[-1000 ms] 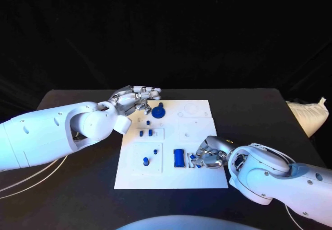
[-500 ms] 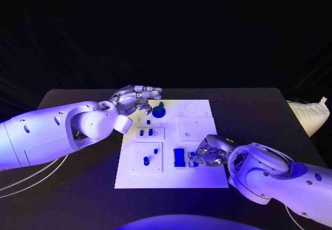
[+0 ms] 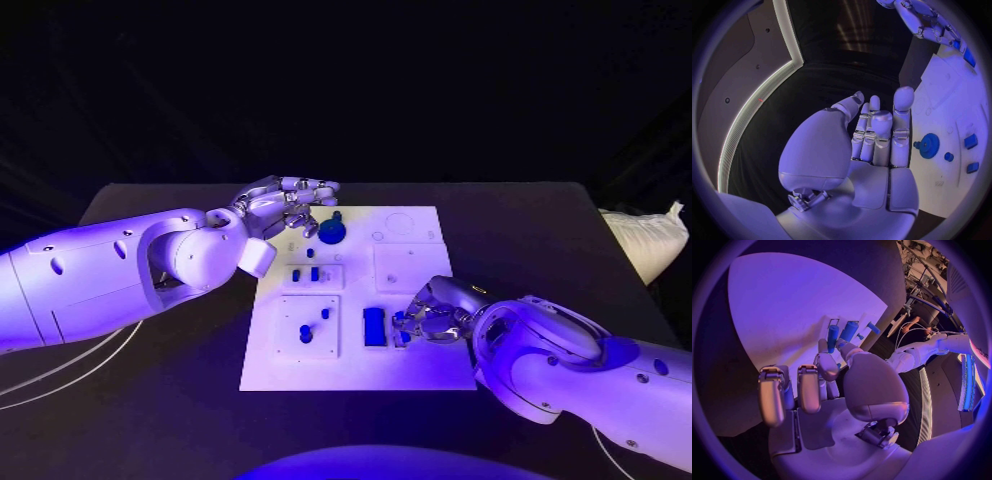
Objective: Assemble the parts on the task board
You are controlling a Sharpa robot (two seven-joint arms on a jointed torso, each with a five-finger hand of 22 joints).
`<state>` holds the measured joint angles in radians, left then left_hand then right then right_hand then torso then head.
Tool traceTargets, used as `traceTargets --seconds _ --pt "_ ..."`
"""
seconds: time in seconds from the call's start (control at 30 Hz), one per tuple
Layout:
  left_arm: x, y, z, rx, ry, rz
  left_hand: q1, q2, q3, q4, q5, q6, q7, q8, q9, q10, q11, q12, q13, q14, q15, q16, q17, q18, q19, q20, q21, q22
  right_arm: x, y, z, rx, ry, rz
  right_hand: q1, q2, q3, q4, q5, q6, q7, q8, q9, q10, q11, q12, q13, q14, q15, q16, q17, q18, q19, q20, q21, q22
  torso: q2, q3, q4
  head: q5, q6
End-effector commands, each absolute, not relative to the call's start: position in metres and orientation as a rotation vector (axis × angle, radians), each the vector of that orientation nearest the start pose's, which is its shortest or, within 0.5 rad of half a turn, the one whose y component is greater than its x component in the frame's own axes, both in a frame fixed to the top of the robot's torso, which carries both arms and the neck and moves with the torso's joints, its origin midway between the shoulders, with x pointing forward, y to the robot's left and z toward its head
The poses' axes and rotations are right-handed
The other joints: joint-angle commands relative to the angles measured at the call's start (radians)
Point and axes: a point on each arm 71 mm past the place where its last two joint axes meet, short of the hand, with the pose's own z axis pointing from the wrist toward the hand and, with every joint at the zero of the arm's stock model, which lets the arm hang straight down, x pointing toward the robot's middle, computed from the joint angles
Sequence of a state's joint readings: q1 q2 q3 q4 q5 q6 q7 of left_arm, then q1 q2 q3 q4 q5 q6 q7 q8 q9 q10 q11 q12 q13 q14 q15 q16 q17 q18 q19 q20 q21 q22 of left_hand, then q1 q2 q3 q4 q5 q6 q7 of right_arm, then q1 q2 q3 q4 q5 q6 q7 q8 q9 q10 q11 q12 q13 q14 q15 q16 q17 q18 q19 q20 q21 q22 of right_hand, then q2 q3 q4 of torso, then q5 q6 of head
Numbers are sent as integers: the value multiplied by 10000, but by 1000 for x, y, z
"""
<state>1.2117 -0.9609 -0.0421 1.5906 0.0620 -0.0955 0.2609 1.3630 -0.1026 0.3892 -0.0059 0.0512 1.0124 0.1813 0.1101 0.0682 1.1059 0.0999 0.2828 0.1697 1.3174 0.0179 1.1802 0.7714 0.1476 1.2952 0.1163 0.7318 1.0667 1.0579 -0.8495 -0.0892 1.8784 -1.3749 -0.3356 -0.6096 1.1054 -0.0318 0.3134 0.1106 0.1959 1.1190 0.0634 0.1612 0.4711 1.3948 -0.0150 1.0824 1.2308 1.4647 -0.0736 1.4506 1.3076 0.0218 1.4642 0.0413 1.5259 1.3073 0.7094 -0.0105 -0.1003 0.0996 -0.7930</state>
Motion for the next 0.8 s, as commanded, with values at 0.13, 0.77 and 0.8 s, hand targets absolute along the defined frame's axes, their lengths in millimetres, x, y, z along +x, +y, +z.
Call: traceTargets --seconds 0.13,0.77,0.8 --pt "471 232 -175 -11924 16088 -16842 -63 63 -33 16 27 -2 -62 36 16 -67 -25 31 13 -48 -28 -23 -10 62 -39 -4 -38 -6 375 -131 -243 966 20805 5790 -60 26 -203 186 364 68 -31 61 31 92 -4 33 30 749 -62 34 949 -68 747 -96 47 2122 6 -2 0 12 -19" --pt "471 231 -176 -11923 16146 -16836 -65 63 -39 18 26 6 -67 44 18 -70 -29 38 14 -50 -32 -24 -17 67 -46 -6 -64 -21 375 -132 -244 802 20891 5683 -218 -94 -663 460 502 42 -5 53 46 54 19 -45 10 736 -45 -1 906 -54 715 -94 6 2074 -5 5 -5 21 -53" --pt "471 231 -176 -11923 16147 -16836 -65 63 -39 18 26 6 -67 44 18 -70 -29 38 14 -50 -32 -24 -17 67 -46 -6 -64 -21 375 -132 -244 811 20881 5680 -252 -122 -754 512 580 39 -3 51 47 53 21 -45 15 734 -43 -6 900 -51 709 -93 -2 2064 -4 4 -6 20 -49"
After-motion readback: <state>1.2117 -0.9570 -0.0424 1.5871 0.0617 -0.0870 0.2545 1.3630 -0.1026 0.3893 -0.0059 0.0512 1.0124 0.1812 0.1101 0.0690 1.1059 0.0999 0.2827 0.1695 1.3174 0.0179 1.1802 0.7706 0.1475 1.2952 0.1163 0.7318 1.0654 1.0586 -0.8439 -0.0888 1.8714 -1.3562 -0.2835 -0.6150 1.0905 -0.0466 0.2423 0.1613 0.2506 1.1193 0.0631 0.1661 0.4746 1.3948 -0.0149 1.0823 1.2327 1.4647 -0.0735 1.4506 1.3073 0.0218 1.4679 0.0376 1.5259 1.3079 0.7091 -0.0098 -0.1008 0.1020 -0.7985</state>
